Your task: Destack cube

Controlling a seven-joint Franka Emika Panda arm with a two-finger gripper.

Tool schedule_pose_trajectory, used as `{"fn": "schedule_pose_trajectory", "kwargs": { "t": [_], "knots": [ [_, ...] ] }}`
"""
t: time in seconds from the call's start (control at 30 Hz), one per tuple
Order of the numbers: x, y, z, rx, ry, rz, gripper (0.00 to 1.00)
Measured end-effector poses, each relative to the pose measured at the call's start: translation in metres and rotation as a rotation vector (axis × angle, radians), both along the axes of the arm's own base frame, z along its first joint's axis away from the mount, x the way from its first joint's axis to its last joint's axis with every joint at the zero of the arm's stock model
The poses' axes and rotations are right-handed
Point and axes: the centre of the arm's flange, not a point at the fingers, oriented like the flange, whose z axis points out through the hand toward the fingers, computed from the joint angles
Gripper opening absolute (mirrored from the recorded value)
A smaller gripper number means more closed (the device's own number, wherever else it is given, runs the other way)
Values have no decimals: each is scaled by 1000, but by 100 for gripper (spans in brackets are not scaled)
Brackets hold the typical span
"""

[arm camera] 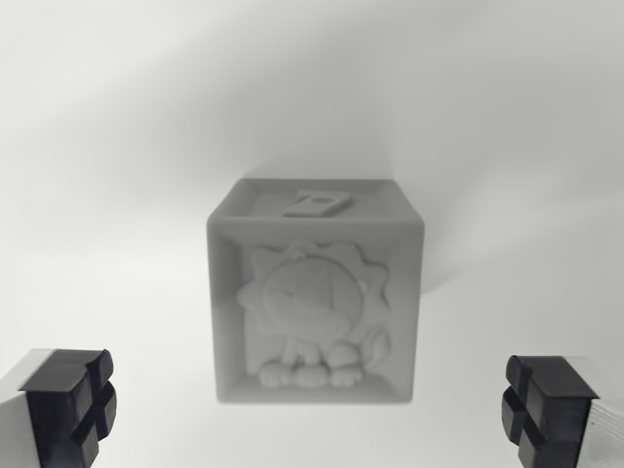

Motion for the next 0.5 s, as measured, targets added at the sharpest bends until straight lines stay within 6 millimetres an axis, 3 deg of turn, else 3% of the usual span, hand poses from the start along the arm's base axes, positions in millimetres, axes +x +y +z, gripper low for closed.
{"fn": "schedule_pose_trajectory", "kwargs": {
  "t": [0.5],
  "knots": [
    [0, 0, 61, 2, -1, -1, 100]
  ]
}}
